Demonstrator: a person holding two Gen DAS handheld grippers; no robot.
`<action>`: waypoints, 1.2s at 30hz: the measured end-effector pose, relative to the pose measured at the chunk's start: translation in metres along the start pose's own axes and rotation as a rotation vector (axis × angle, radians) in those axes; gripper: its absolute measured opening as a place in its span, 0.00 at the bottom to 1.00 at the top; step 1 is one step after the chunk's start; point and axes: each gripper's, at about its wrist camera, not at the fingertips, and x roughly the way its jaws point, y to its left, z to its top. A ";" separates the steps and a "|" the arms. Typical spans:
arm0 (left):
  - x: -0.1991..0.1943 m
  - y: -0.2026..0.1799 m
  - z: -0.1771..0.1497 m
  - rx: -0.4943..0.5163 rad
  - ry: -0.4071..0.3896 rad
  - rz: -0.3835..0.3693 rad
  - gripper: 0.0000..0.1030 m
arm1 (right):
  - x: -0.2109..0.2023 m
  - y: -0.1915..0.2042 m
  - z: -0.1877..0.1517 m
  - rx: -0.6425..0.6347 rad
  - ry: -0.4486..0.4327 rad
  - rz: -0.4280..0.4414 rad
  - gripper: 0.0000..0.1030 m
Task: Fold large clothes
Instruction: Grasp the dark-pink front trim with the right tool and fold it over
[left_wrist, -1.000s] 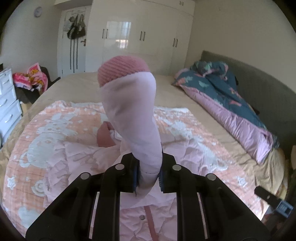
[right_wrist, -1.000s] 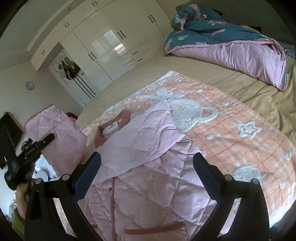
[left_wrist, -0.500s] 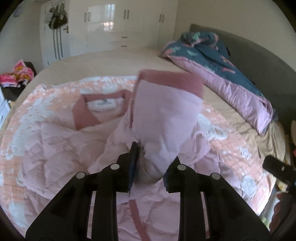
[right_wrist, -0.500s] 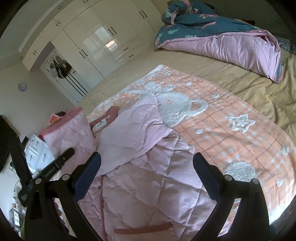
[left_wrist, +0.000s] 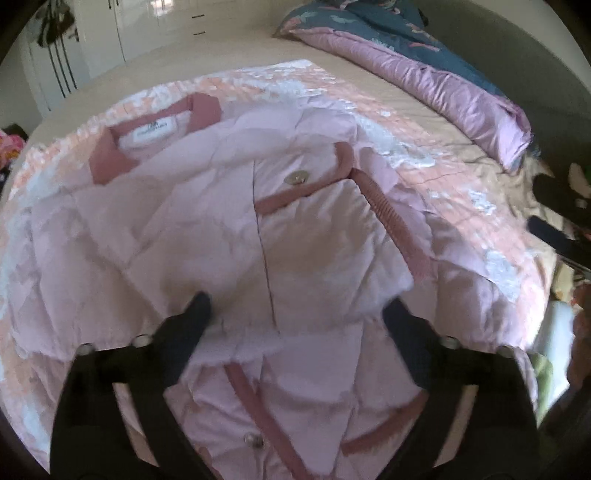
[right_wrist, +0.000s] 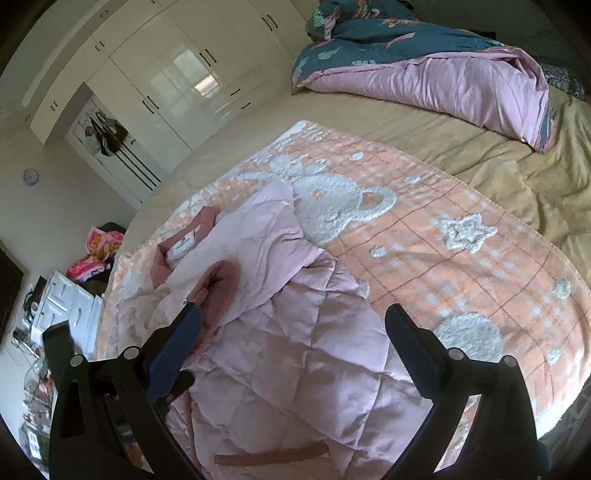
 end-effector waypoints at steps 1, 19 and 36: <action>-0.004 0.005 -0.003 -0.021 0.003 -0.019 0.88 | 0.002 0.003 -0.001 -0.006 0.006 -0.001 0.96; -0.104 0.177 -0.047 -0.446 -0.216 0.153 0.91 | 0.101 0.085 -0.057 -0.134 0.190 0.080 0.96; -0.105 0.235 -0.055 -0.565 -0.242 0.168 0.91 | 0.078 0.177 -0.007 -0.657 -0.081 0.077 0.14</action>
